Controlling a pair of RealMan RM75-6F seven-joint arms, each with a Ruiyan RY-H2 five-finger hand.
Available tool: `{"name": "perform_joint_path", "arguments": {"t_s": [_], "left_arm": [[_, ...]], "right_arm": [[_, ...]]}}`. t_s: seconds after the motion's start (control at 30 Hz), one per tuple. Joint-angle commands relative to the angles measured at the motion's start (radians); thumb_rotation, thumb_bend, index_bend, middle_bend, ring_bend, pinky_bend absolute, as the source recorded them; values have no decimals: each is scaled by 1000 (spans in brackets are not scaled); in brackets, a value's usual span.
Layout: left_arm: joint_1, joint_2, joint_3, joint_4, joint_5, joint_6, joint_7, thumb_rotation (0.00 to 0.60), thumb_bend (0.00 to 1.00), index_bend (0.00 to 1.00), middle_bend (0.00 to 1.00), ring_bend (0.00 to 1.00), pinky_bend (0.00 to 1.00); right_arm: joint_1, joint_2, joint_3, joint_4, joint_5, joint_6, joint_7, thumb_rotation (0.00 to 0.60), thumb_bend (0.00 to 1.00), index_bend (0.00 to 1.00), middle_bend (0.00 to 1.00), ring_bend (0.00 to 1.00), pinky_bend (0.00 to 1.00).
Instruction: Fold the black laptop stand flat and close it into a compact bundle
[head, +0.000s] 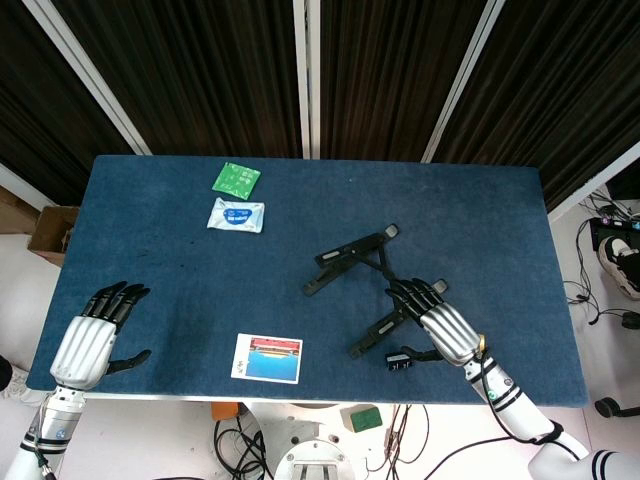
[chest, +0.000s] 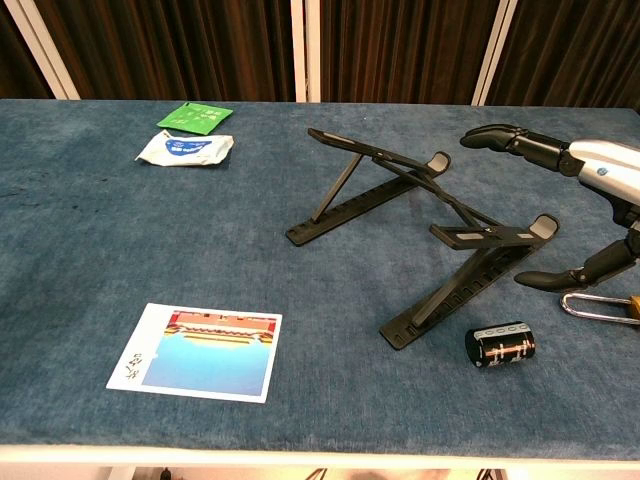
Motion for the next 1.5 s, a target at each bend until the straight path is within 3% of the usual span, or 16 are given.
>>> {"name": "perform_joint_path", "arguments": {"t_s": [0.03, 0.33, 0.63, 0.87, 1.27, 1.5], "left_arm": [[0, -1, 1, 3, -1, -2, -6, 600, 97, 161, 150, 89, 157], [0, -10, 4, 16, 10, 4, -18, 600, 97, 162, 150, 89, 157], [4, -9, 8, 18, 11, 10, -21, 600, 97, 162, 150, 89, 157], [9, 0, 9, 24, 5, 13, -30, 600, 97, 162, 150, 89, 157], [11, -5, 11, 50, 4, 16, -58, 600, 97, 161, 150, 89, 157], [5, -12, 7, 59, 2, 9, -67, 600, 97, 161, 150, 89, 157]], "right_arm": [[1, -12, 2, 11, 0, 4, 6, 600, 154, 0, 0, 0, 0], [7, -84, 19, 56, 8, 7, -24, 600, 155, 0, 0, 0, 0], [61, -276, 69, 254, 37, -26, 17, 600, 196, 0, 0, 0, 0], [78, -386, 121, 399, 31, 77, 97, 600, 311, 0, 0, 0, 0], [28, -384, 274, 457, 159, 255, 190, 600, 312, 0, 0, 0, 0], [-9, -349, 322, 474, 263, 233, 241, 600, 313, 0, 0, 0, 0]]}}
